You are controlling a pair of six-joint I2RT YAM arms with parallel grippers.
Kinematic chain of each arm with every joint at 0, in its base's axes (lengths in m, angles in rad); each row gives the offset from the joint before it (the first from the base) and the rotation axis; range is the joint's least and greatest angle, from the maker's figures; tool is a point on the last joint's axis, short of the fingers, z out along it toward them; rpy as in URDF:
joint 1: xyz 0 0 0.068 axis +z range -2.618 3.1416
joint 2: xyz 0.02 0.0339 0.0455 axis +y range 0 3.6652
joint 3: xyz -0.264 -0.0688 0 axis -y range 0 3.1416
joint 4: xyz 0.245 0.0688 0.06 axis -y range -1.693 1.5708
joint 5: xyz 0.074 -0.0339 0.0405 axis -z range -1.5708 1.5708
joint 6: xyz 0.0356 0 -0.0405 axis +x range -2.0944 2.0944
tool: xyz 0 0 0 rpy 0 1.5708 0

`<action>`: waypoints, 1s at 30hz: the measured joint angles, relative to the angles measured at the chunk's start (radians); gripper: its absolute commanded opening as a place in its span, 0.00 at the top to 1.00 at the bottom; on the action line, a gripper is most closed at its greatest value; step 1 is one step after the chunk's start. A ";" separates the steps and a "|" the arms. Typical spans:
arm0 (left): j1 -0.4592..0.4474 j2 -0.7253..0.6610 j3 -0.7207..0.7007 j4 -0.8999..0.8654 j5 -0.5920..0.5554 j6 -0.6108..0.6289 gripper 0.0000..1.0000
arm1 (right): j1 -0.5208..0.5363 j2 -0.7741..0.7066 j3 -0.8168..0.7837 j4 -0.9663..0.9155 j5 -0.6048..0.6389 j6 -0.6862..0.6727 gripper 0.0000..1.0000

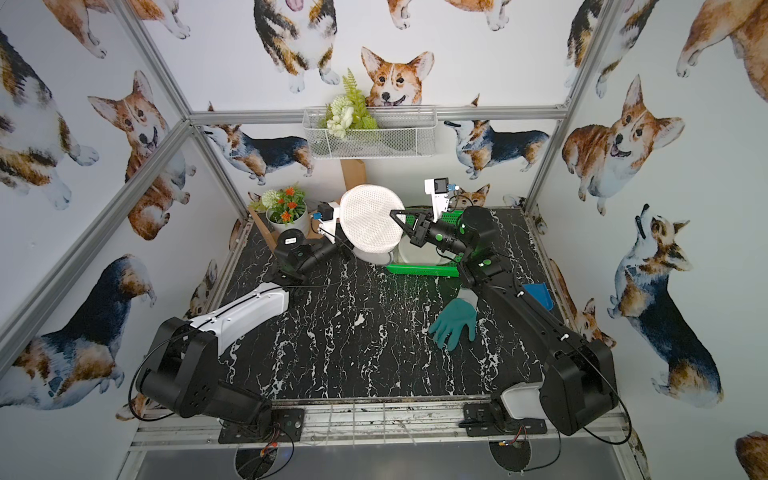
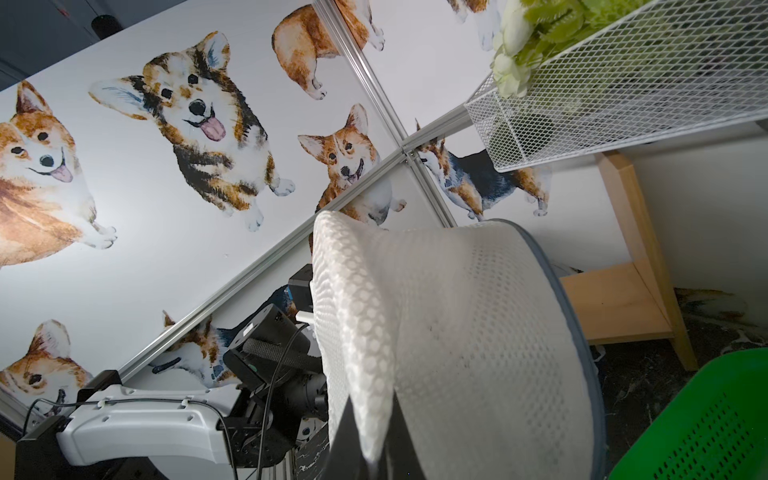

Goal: Turn the laundry bag inside out
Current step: Turn over the laundry bag.

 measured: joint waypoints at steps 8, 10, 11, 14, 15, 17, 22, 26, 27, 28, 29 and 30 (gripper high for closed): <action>-0.001 -0.144 -0.094 -0.094 -0.174 -0.035 0.04 | -0.021 -0.015 0.021 -0.145 0.150 -0.023 1.00; -0.001 -0.193 -0.107 -0.177 -0.215 -0.007 0.05 | -0.031 -0.016 0.031 -0.179 0.183 -0.039 1.00; -0.001 -0.217 -0.106 -0.230 -0.239 0.010 0.07 | -0.032 -0.016 0.037 -0.200 0.207 -0.055 1.00; -0.001 -0.266 -0.069 -0.369 -0.282 0.045 0.15 | -0.033 -0.010 0.058 -0.251 0.227 -0.092 1.00; -0.001 -0.273 -0.051 -0.401 -0.286 0.055 0.16 | -0.033 -0.006 0.063 -0.258 0.233 -0.105 1.00; -0.001 -0.276 -0.001 -0.448 -0.260 0.057 0.19 | -0.033 0.005 0.073 -0.274 0.232 -0.126 1.00; -0.001 -0.209 0.104 -0.452 -0.129 -0.049 0.24 | -0.027 0.037 0.092 -0.282 0.150 -0.158 1.00; 0.000 -0.170 0.133 -0.455 -0.080 -0.149 0.32 | -0.024 0.047 0.098 -0.268 0.066 -0.161 1.00; 0.000 -0.167 0.134 -0.455 -0.074 -0.167 0.34 | -0.024 0.050 0.098 -0.263 0.049 -0.160 1.00; 0.000 -0.164 0.134 -0.454 -0.064 -0.192 0.37 | -0.024 0.052 0.099 -0.257 0.032 -0.160 1.00; 0.000 -0.163 0.131 -0.447 -0.051 -0.217 0.42 | -0.024 0.055 0.099 -0.249 0.013 -0.159 1.00; 0.000 -0.163 0.124 -0.429 -0.042 -0.239 0.46 | -0.024 0.058 0.099 -0.242 -0.002 -0.158 1.00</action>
